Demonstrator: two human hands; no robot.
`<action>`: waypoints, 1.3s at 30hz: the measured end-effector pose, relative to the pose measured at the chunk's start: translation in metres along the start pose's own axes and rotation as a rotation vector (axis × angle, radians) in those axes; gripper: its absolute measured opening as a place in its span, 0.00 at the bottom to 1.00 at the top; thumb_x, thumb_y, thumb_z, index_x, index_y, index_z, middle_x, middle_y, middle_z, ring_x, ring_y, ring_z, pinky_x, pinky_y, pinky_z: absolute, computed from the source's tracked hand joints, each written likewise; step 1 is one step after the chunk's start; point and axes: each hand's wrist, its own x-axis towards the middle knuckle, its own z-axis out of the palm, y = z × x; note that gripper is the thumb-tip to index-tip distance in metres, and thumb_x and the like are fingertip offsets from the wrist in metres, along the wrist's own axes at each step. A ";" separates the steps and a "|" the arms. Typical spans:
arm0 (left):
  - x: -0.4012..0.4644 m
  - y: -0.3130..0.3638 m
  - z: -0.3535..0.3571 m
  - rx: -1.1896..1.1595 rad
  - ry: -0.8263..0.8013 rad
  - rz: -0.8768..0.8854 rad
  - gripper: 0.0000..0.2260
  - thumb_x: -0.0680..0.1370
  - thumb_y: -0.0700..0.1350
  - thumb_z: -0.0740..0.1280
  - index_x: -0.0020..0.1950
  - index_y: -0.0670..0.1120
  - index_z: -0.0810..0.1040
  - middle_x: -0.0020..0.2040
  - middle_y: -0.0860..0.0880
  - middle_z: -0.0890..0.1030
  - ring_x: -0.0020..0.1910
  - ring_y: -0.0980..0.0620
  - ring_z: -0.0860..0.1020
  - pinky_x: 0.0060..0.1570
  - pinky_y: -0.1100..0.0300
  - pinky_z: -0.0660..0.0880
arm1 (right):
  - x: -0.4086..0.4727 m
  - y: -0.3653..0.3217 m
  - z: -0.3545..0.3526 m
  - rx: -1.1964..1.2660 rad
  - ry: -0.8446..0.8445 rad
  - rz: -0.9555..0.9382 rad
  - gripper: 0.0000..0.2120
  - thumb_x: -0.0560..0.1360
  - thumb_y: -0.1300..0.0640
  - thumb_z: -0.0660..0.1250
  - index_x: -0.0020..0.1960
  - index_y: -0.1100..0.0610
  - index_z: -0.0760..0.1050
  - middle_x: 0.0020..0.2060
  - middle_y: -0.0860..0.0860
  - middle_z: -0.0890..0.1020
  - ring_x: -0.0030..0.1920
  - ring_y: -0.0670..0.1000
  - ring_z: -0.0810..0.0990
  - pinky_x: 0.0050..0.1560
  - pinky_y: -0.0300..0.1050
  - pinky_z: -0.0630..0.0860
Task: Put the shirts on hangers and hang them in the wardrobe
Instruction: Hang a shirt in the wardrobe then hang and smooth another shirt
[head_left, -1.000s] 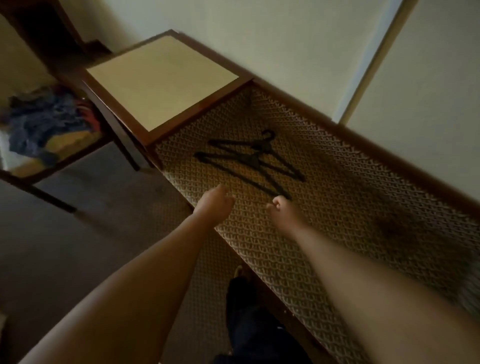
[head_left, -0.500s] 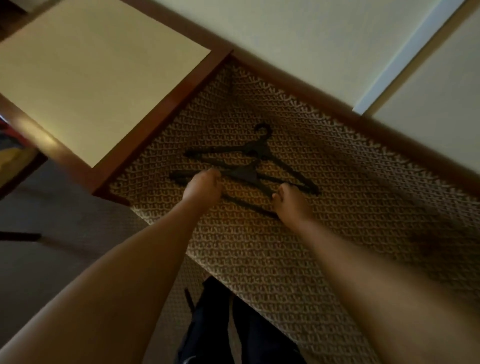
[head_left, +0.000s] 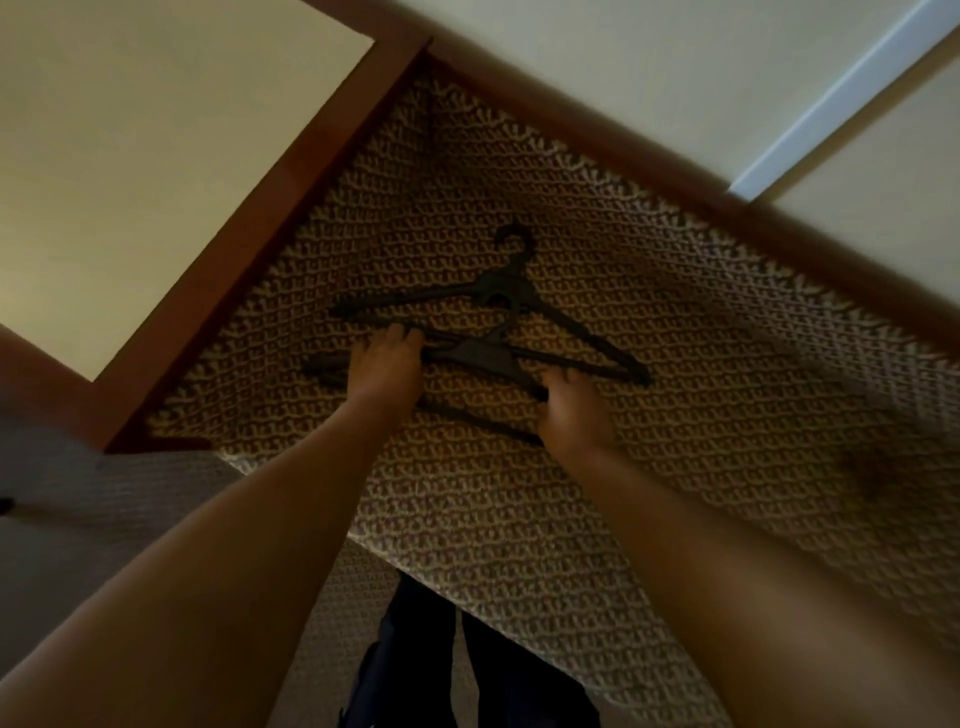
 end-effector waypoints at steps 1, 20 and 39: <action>0.002 0.000 0.001 0.008 0.001 -0.005 0.20 0.79 0.41 0.60 0.71 0.46 0.65 0.68 0.43 0.67 0.68 0.41 0.66 0.68 0.45 0.60 | 0.000 -0.001 0.002 -0.005 0.012 0.000 0.18 0.77 0.59 0.63 0.66 0.59 0.70 0.63 0.58 0.73 0.63 0.58 0.72 0.67 0.51 0.68; -0.078 -0.077 -0.142 -0.054 0.366 0.108 0.10 0.82 0.47 0.58 0.62 0.48 0.72 0.60 0.48 0.72 0.61 0.46 0.70 0.59 0.51 0.67 | -0.041 -0.106 -0.128 0.027 0.268 -0.130 0.08 0.78 0.60 0.62 0.57 0.57 0.73 0.56 0.54 0.73 0.55 0.55 0.73 0.53 0.48 0.72; -0.055 -0.382 -0.243 -0.061 0.558 0.195 0.11 0.82 0.48 0.57 0.63 0.49 0.73 0.58 0.51 0.75 0.57 0.50 0.73 0.59 0.55 0.67 | -0.019 -0.416 -0.126 -0.010 0.429 -0.218 0.03 0.77 0.63 0.63 0.51 0.60 0.73 0.50 0.54 0.73 0.50 0.55 0.73 0.46 0.50 0.73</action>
